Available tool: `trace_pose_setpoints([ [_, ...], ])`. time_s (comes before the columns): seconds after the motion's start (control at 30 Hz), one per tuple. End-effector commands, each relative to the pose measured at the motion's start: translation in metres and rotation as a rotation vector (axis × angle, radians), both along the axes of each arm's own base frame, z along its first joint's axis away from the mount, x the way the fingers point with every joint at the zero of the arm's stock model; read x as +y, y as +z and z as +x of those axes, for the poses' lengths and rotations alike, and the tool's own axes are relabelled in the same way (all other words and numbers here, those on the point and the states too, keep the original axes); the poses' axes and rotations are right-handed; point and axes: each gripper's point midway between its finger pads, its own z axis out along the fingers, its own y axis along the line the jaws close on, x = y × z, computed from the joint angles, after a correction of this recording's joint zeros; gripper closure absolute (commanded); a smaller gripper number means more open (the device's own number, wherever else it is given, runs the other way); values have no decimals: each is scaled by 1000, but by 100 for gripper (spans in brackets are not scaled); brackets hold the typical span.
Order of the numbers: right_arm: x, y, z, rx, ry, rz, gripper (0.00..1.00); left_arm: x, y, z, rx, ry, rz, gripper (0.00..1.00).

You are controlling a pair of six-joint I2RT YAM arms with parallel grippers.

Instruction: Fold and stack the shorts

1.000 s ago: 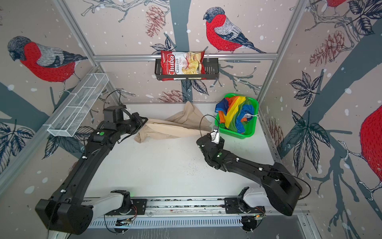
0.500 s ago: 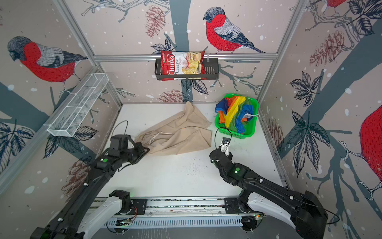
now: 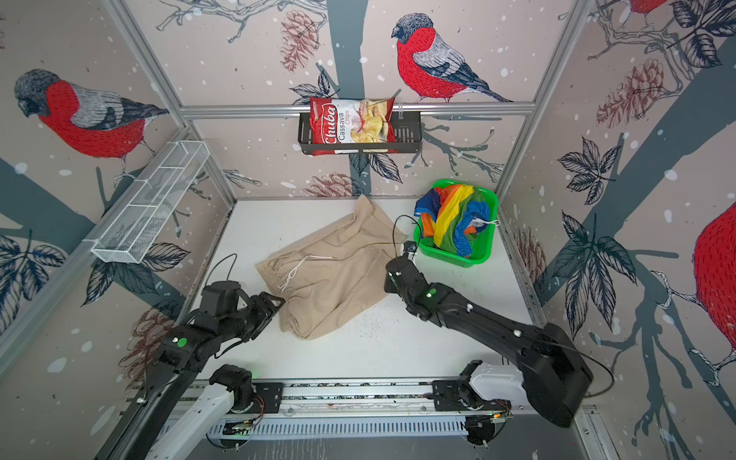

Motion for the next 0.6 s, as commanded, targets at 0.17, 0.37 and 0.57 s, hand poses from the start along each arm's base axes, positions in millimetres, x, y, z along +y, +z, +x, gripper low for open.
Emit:
trace_pose_setpoints([
  [0.17, 45, -46, 42, 194, 134, 14, 29, 31, 11, 57, -104, 67, 286, 21],
  [0.37, 49, -78, 65, 286, 126, 40, 31, 31, -10, 107, -109, 85, 374, 23],
  [0.57, 57, -93, 89, 327, 118, 64, 33, 39, -54, 129, -27, 119, 396, 22],
])
